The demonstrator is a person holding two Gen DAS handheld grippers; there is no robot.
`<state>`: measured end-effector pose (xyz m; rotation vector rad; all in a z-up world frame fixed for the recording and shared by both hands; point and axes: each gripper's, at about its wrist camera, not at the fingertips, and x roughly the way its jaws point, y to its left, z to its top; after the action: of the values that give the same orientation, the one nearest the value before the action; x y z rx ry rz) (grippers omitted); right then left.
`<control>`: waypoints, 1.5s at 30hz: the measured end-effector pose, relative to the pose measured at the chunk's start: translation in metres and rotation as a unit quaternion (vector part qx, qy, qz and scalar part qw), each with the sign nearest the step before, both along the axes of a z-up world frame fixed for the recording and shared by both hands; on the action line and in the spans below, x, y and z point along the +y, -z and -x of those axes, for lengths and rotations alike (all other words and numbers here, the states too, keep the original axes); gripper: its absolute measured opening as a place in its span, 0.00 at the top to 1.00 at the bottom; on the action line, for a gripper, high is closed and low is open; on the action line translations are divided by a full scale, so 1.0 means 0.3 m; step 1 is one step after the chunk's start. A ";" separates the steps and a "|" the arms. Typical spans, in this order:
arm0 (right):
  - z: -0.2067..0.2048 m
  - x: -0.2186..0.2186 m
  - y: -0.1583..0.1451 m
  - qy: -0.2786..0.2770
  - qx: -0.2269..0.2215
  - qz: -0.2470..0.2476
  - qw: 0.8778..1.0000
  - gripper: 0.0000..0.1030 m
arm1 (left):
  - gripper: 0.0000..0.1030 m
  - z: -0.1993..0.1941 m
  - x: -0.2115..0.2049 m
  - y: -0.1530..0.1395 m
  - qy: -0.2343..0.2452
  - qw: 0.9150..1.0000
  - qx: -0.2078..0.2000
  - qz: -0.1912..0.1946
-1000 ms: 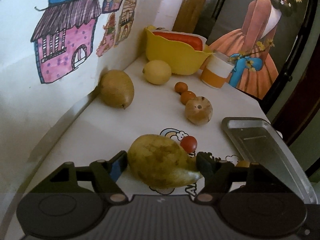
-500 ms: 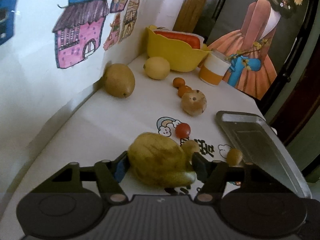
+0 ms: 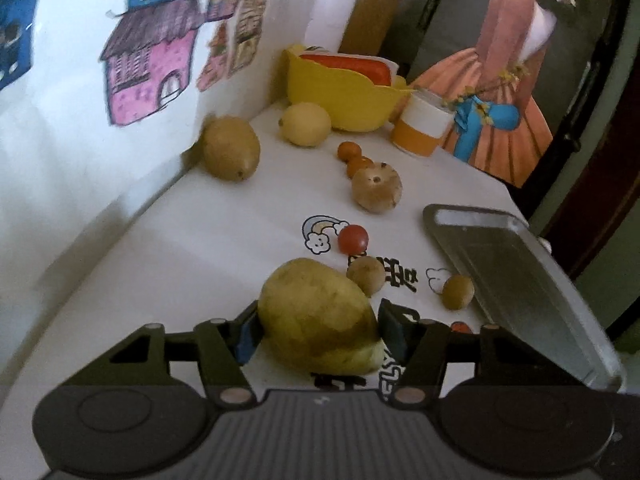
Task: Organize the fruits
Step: 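Carry the pear with the left tool while the right tool carries the orange onto the tray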
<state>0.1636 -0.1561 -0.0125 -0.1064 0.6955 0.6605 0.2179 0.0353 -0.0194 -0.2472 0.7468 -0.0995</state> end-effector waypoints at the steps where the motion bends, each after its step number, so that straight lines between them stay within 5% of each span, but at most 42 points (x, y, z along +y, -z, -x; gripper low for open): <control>1: 0.000 0.000 0.000 0.002 -0.001 0.000 1.000 0.56 | 0.36 -0.002 -0.006 0.000 -0.001 1.000 -0.001 -0.005; 33: 0.063 -0.211 -0.082 0.081 -0.037 -0.025 0.996 0.56 | 0.41 0.052 -0.168 -0.051 0.032 0.998 0.003 0.052; 45: -0.207 -0.405 -0.155 0.126 -0.055 -0.002 0.991 0.56 | 0.41 -0.132 -0.314 -0.126 0.048 0.995 -0.028 0.082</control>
<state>0.2258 -0.2777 0.0340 -0.0497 0.5896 0.4113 0.2575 -0.0590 0.0185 -0.3631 0.6950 -0.2583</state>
